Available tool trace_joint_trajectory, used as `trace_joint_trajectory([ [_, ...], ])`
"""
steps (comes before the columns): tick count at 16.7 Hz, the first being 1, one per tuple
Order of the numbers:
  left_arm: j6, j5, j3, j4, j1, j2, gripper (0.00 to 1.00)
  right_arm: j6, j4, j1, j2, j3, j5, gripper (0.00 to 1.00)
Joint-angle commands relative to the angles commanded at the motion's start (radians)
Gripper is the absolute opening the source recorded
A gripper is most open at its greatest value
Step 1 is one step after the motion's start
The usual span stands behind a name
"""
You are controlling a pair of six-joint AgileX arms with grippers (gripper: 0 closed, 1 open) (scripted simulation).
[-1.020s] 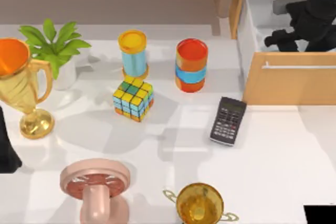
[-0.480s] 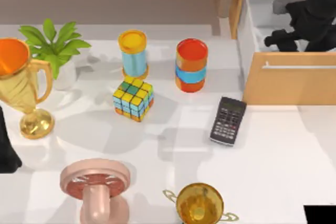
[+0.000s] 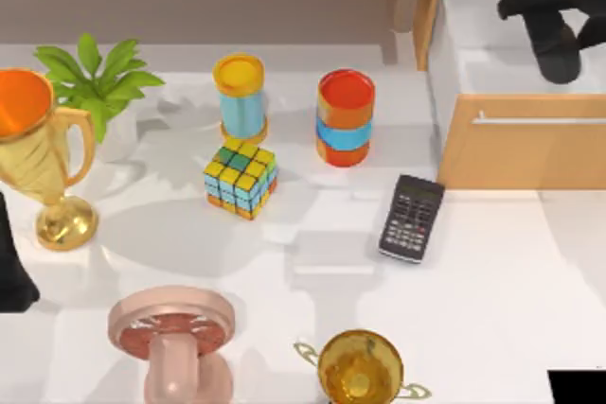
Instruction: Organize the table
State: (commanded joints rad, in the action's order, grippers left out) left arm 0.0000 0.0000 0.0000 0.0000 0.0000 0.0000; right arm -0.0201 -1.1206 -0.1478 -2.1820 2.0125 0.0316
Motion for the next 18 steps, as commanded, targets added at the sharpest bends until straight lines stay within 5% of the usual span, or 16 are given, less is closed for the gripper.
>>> trace_joint_trajectory([
  [18,0.0,0.0,0.0,0.0,0.0,0.0,1.0,-0.338,0.096,-0.186,0.936,-0.908,-0.004,0.0],
])
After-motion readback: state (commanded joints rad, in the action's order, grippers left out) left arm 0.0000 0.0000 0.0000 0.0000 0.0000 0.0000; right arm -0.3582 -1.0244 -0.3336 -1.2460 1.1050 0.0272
